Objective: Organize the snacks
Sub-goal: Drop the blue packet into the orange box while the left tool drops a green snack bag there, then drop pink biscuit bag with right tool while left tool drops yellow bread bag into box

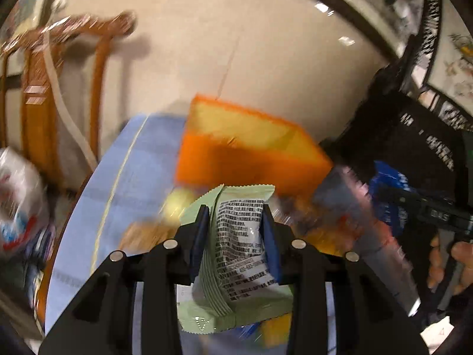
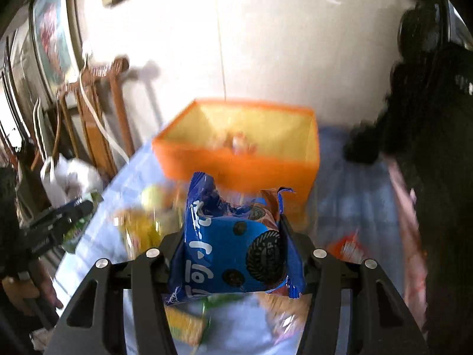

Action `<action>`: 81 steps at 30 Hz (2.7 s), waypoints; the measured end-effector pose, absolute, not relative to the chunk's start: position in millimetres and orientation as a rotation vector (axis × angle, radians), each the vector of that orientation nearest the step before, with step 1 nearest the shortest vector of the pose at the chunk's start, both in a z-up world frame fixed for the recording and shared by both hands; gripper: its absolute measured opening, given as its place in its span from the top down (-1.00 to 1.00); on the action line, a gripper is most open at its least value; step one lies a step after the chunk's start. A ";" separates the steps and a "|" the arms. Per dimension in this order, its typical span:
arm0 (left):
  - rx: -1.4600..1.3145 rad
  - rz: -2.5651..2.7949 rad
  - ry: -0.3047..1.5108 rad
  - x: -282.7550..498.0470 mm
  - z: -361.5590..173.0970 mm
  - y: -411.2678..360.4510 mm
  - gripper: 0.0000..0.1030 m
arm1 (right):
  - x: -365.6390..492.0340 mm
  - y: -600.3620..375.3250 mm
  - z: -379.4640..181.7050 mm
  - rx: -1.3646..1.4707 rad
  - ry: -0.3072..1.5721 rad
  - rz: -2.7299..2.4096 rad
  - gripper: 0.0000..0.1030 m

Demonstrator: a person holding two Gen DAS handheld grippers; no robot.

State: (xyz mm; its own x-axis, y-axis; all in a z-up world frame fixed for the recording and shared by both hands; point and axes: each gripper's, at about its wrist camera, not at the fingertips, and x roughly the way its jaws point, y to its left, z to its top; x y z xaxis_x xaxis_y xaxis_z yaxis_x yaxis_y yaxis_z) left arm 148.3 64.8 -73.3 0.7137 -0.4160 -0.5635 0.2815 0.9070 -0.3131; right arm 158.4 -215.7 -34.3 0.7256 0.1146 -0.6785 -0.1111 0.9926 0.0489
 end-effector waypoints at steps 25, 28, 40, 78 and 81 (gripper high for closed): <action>-0.051 -0.252 0.725 236.0 -57.8 27.8 -0.87 | 240.1 -272.4 -22.7 -0.026 0.791 -0.026 -0.66; -0.036 -0.216 0.817 190.0 -103.1 36.1 -0.87 | 197.3 -286.3 -69.6 0.079 0.873 -0.082 -0.66; -0.005 -0.084 0.821 151.2 -171.9 19.0 -0.87 | 169.4 -295.8 -171.8 0.266 1.033 -0.199 -0.66; -0.187 -0.285 0.660 192.0 -66.7 22.0 0.28 | 203.6 -273.1 -31.4 0.135 0.769 0.076 0.54; -0.155 -0.296 0.615 228.1 -37.0 5.3 0.28 | 236.6 -270.4 -2.9 0.123 0.726 0.084 0.54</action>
State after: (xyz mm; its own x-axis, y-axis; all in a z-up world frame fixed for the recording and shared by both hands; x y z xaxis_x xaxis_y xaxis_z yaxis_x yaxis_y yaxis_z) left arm 228.1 5.3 -37.0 0.7766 -0.3178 -0.5440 0.2262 0.9465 -0.2300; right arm 236.6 -270.4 -2.9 0.7449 0.1194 -0.6564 -0.0342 0.9894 0.1412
